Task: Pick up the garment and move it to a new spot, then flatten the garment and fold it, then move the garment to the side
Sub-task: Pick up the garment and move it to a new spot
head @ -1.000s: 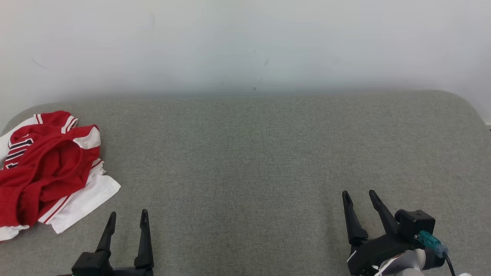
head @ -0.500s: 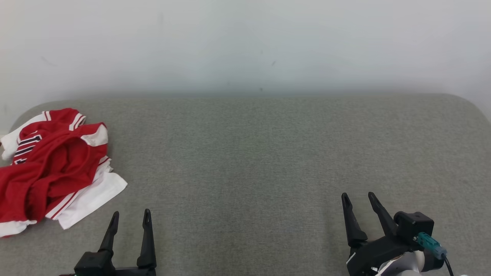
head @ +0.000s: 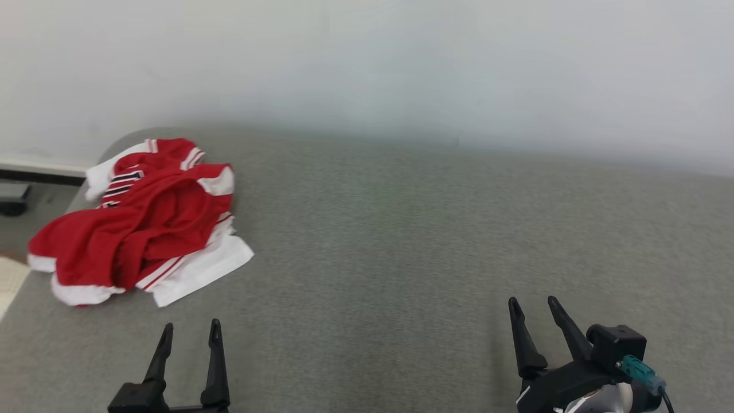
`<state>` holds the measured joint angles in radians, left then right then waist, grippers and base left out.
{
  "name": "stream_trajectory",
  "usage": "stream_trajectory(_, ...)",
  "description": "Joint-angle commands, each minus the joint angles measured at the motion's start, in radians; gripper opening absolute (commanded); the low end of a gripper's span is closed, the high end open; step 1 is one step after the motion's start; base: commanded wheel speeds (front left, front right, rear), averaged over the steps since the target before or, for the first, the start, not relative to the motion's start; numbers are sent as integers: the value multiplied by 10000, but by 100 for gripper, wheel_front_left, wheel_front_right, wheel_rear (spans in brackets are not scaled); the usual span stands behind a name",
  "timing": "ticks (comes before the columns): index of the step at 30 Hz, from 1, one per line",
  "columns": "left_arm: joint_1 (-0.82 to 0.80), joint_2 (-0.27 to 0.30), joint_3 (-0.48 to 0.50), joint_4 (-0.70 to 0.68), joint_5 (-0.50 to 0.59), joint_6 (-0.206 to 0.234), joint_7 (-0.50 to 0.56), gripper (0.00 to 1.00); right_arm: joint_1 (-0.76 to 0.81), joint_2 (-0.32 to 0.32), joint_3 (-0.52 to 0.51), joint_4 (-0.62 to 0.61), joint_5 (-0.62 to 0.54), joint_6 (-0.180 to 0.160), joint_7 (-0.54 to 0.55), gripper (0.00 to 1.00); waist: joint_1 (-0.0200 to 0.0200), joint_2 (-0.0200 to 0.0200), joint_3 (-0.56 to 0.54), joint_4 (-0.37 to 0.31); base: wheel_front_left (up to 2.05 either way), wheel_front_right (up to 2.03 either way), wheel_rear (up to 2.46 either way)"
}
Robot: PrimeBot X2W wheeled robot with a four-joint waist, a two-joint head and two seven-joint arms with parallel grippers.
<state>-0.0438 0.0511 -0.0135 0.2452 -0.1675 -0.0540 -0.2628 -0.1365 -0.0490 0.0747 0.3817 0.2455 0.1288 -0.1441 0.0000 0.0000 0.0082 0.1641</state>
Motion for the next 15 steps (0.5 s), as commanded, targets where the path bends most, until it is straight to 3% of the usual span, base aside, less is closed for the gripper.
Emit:
stream_trajectory(1,108,-10,52,-13,88,-52,-34,100,150,-26,21,12,92,37,-34,100,0,0,-132,729,0,0,0)
stream_trajectory(15,266,47,406,62,412,-197,-34,100,168,-22,342,321,576,37,-274,100,0,0,-421,2727,0,0,0)
